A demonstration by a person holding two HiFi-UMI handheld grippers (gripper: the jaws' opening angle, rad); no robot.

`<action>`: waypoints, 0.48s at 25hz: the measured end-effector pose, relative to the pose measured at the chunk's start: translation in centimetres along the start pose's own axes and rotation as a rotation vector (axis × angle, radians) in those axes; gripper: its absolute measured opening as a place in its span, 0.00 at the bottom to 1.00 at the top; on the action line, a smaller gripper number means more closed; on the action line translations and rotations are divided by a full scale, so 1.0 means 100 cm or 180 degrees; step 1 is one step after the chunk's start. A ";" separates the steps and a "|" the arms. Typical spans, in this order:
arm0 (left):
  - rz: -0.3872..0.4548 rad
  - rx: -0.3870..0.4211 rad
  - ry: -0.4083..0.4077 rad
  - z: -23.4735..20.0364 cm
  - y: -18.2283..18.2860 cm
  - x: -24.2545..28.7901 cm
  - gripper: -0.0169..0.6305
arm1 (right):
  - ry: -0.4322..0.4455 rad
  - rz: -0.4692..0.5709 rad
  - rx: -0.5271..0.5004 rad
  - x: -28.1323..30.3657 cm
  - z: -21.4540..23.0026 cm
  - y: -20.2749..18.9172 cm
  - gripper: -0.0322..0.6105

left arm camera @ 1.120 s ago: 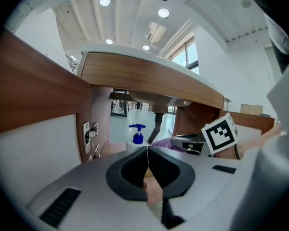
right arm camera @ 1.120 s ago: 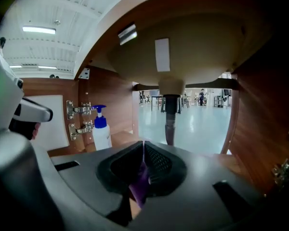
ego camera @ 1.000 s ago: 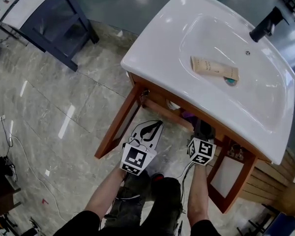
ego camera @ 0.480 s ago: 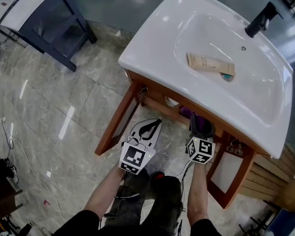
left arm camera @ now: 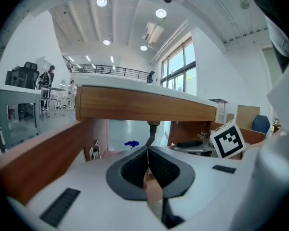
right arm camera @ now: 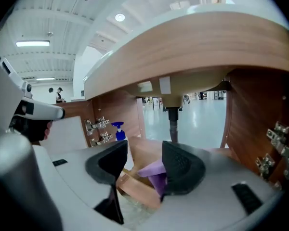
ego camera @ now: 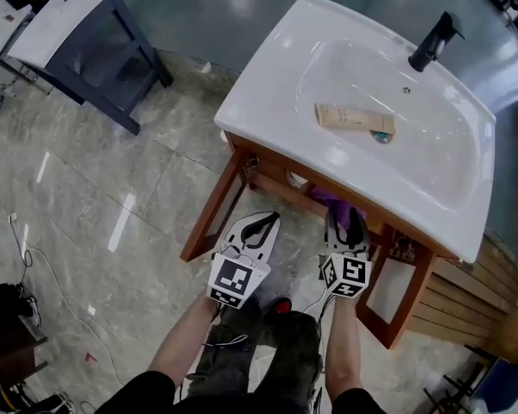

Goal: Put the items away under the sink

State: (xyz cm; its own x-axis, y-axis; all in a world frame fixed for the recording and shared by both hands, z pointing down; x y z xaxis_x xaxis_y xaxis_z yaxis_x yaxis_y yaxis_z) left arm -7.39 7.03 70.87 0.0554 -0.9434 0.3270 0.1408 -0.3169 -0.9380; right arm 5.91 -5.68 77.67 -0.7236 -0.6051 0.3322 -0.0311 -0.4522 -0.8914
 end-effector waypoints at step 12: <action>-0.0006 0.0049 -0.0017 0.008 0.099 -0.058 0.04 | 0.0244 0.0004 0.0048 -0.081 -0.066 0.077 0.41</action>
State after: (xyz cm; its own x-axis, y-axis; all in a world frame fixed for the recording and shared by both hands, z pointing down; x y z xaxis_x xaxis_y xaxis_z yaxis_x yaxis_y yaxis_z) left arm -5.49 9.46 59.78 0.0603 -0.9422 0.3295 0.1561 -0.3172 -0.9354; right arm 7.01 0.10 66.06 -0.7743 -0.5539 0.3061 -0.0203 -0.4616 -0.8868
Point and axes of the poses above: the fingertips, and each gripper's own axes: x forward along the fingers, z to its right, y out of its top, the point moved 3 cm from there along -x, backward along the fingers, and after that the axes turned 14 degrees about x, right-handed, at the moved point
